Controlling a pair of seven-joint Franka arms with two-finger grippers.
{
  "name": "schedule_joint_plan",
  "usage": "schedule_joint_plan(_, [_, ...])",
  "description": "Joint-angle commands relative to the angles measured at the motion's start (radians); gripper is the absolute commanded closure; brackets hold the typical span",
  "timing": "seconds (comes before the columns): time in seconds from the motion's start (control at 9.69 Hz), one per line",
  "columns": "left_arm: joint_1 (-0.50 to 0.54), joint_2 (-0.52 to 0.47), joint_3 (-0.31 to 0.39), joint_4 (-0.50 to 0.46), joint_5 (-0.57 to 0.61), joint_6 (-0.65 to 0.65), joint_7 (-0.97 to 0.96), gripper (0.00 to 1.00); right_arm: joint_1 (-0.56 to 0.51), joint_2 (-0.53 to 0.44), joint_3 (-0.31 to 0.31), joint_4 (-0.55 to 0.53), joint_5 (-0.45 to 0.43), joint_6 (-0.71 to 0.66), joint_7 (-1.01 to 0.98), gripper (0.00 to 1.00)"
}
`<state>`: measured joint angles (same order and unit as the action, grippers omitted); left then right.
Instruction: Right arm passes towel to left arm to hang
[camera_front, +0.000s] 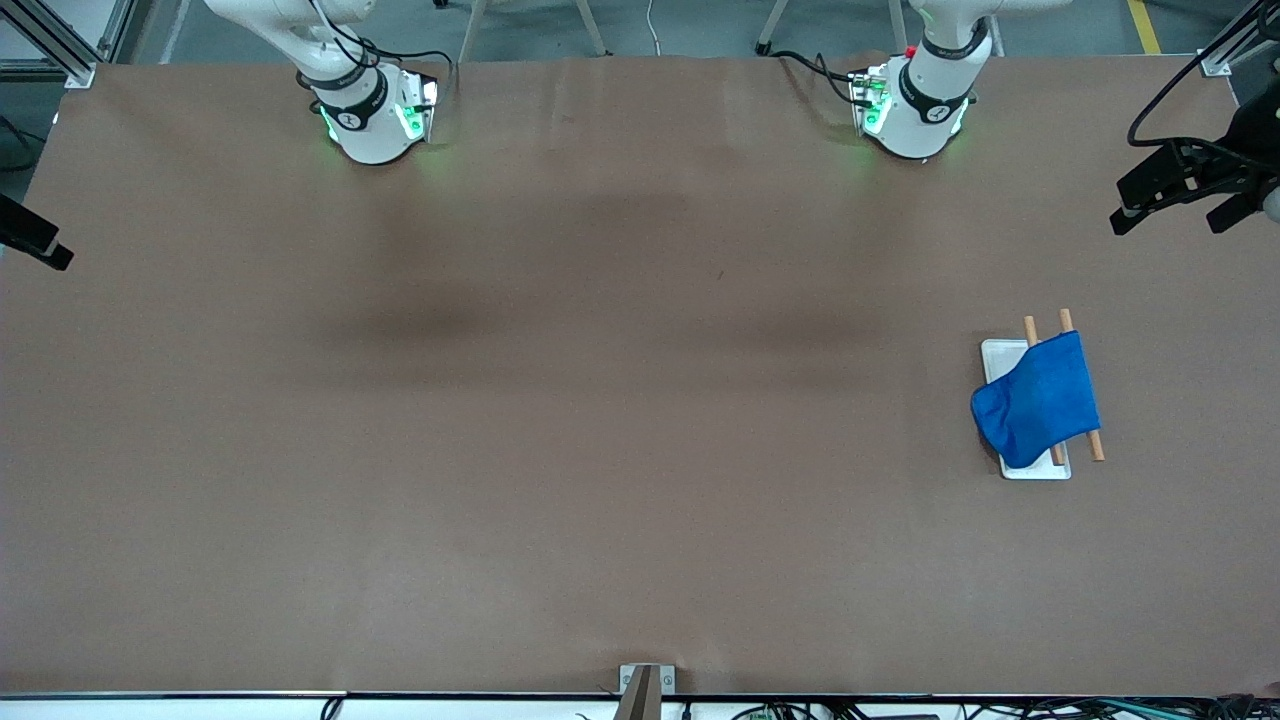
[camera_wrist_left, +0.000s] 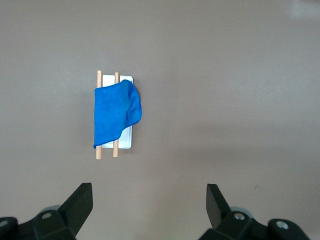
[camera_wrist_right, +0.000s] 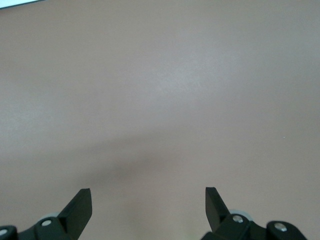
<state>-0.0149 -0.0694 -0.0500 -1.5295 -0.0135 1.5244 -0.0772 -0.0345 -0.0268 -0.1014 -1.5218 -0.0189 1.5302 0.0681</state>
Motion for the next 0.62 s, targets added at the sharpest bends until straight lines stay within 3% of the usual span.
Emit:
schedule_joint_plan(0.0, [-0.007, -0.024, -0.004, -0.073, 0.029, 0.028, 0.013, 0.0, -0.016, -0.013, 0.017, -0.004, -0.007, 0.014, 0.015, 0.0])
schedule_joint_plan(0.52, [-0.002, -0.017, -0.005, -0.077, 0.027, 0.023, 0.028, 0.0, -0.018, -0.013, 0.017, -0.004, -0.004, 0.028, 0.015, 0.0])
